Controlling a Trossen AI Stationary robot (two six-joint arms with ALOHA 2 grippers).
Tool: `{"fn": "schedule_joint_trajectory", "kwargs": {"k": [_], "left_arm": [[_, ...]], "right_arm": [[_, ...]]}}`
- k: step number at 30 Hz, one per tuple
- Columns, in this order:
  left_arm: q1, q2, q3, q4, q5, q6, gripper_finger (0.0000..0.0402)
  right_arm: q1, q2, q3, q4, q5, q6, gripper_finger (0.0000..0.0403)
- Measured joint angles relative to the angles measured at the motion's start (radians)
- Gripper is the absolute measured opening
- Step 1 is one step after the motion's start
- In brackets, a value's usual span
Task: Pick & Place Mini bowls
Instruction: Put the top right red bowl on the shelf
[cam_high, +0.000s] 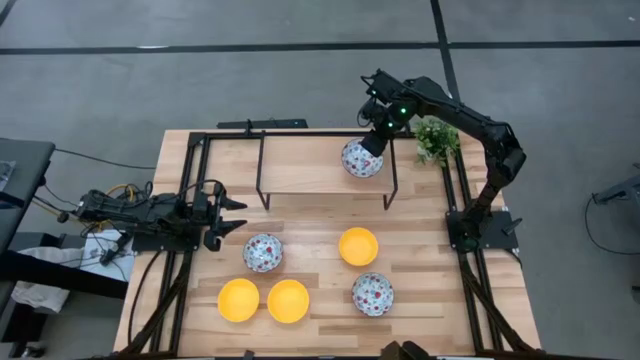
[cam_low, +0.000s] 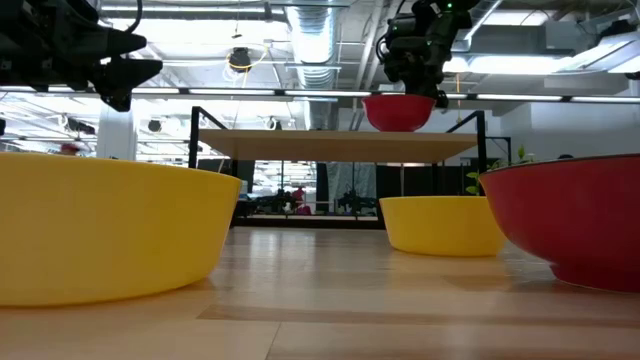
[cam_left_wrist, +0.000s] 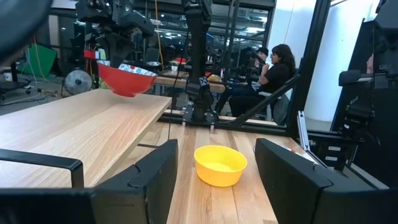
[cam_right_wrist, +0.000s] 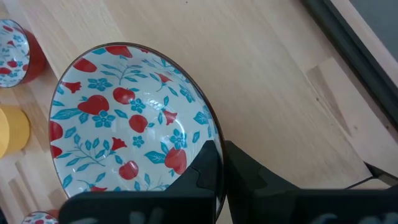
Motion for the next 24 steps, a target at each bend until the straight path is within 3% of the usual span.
{"fn": "schedule_joint_trajectory", "kwargs": {"k": [24], "left_arm": [[0.0, 0.0, 0.0, 0.016, 0.001, -0.003, 0.0214]], "right_arm": [[0.001, 0.051, 0.0, -0.006, -0.015, -0.027, 0.0012]]}}
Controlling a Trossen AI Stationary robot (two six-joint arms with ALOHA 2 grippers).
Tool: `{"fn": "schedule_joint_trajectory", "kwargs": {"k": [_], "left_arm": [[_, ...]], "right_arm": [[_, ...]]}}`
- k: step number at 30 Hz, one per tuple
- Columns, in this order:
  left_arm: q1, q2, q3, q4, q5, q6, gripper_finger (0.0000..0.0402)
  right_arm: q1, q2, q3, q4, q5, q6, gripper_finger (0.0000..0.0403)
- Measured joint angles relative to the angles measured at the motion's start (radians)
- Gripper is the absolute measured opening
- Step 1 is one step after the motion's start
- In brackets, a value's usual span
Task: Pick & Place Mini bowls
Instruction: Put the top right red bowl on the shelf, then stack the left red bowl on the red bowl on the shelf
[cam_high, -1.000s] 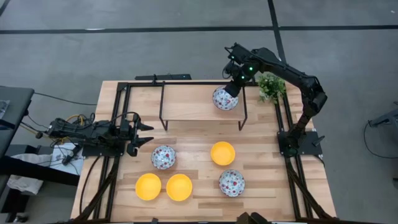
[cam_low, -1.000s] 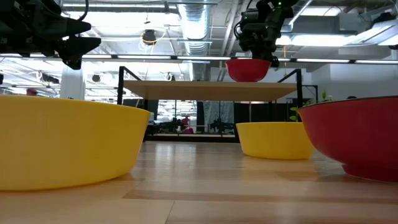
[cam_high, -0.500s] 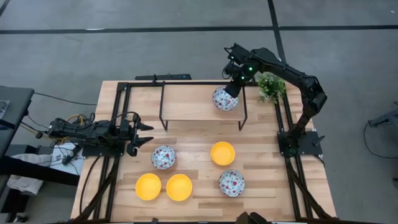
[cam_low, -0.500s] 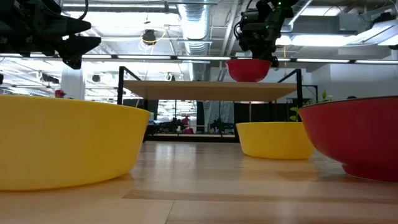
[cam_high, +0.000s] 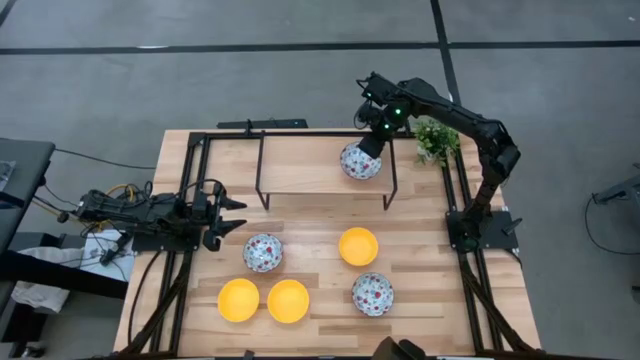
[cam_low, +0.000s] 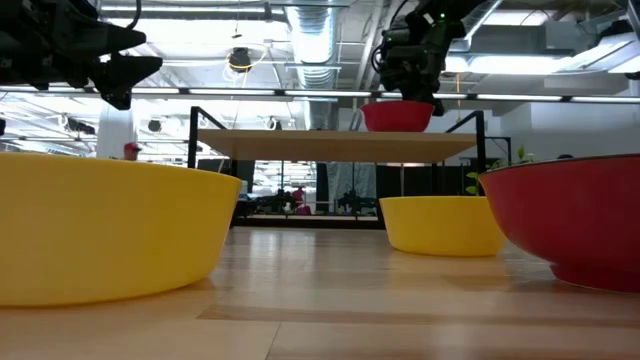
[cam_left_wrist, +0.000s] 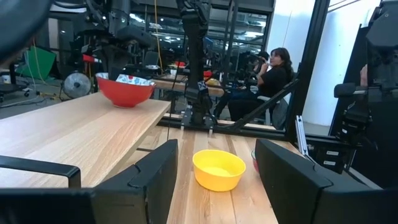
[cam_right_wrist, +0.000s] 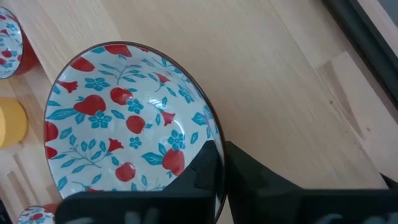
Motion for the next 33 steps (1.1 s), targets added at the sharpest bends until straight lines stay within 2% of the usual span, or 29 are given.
{"fn": "schedule_joint_trajectory", "kwargs": {"k": [20, 33], "left_arm": [[0.0, 0.0, 0.0, 0.0, -0.002, 0.0, 0.0214], [0.0, 0.0, 0.0, 0.0, -0.001, 0.004, 0.0214]], "right_arm": [[-0.001, 0.002, 0.013, -0.027, 0.019, -0.036, 0.0075], [-0.001, 0.002, 0.202, -0.115, 0.087, -0.052, 0.0093]]}}
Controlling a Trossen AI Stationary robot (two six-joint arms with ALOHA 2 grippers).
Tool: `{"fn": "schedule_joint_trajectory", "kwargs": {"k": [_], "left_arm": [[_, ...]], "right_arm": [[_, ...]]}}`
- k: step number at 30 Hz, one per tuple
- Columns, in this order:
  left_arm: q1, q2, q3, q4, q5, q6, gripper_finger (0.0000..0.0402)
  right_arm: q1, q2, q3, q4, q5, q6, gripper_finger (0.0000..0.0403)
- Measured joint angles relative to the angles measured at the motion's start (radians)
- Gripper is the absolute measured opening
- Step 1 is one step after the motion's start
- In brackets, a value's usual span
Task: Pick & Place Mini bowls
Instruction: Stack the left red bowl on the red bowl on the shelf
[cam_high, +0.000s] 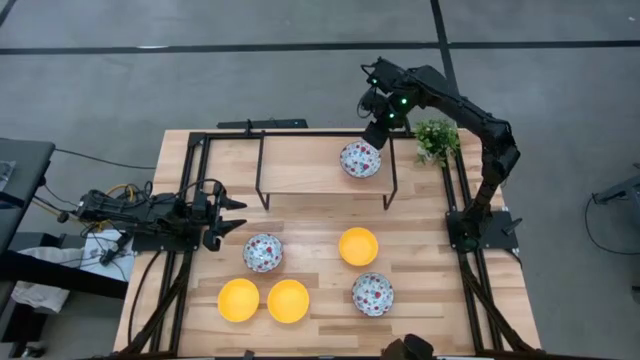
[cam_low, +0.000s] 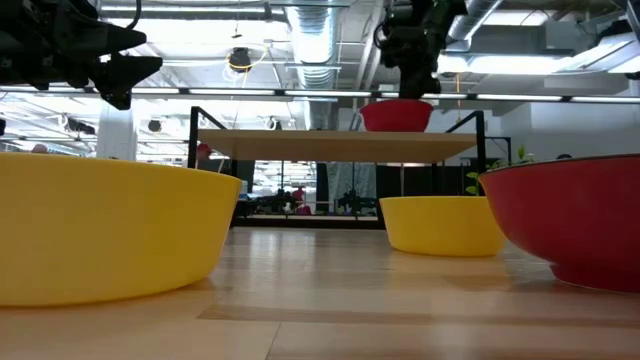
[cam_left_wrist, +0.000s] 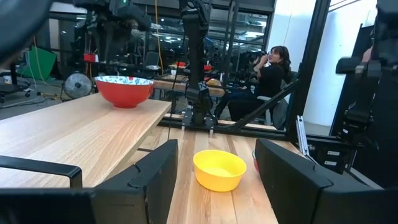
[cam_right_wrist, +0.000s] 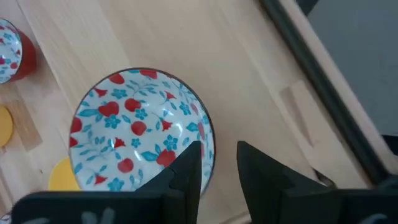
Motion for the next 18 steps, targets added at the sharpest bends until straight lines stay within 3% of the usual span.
{"fn": "schedule_joint_trajectory", "kwargs": {"k": [11, 18], "left_arm": [[0.0, 0.0, 0.0, 0.0, 0.0, 0.0, 0.0214], [0.0, 0.0, 0.0, 0.0, 0.001, 0.0, 0.0214]], "right_arm": [[0.011, -0.002, 0.209, -0.178, 0.011, 0.0, 0.0093], [0.023, -0.055, 0.227, -0.195, 0.011, -0.008, 0.0093]]}}
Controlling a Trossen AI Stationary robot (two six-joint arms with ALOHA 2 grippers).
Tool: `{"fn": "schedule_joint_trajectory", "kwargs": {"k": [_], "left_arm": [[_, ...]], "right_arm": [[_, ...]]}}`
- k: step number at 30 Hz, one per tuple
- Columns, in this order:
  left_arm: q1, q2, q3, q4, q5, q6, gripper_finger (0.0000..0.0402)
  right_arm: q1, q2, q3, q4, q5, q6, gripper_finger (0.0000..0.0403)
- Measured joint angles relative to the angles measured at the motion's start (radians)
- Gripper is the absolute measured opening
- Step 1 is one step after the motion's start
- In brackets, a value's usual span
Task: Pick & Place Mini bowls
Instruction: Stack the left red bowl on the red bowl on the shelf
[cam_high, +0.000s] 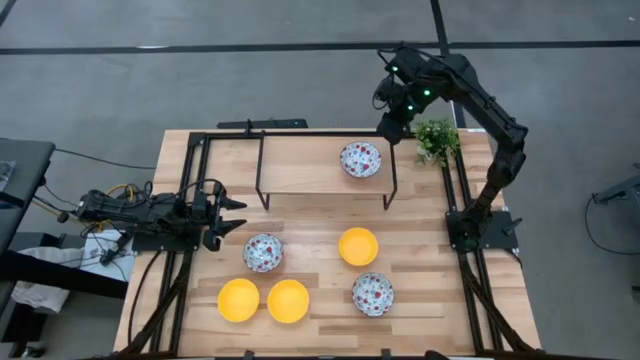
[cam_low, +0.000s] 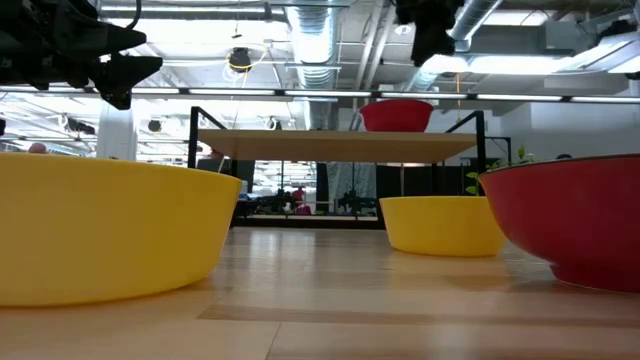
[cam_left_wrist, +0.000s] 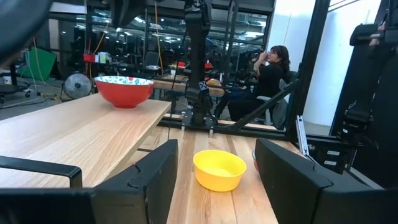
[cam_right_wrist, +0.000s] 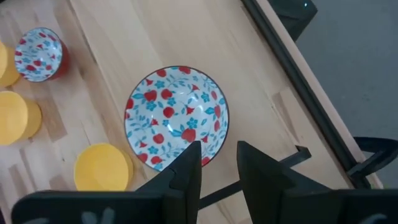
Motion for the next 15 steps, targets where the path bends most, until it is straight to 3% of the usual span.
{"fn": "schedule_joint_trajectory", "kwargs": {"k": [15], "left_arm": [[0.0, 0.0, 0.0, 0.0, -0.001, 0.0, 0.0214]], "right_arm": [[0.0, -0.065, 0.0, 0.006, -0.003, 0.0, 0.0093]]}}
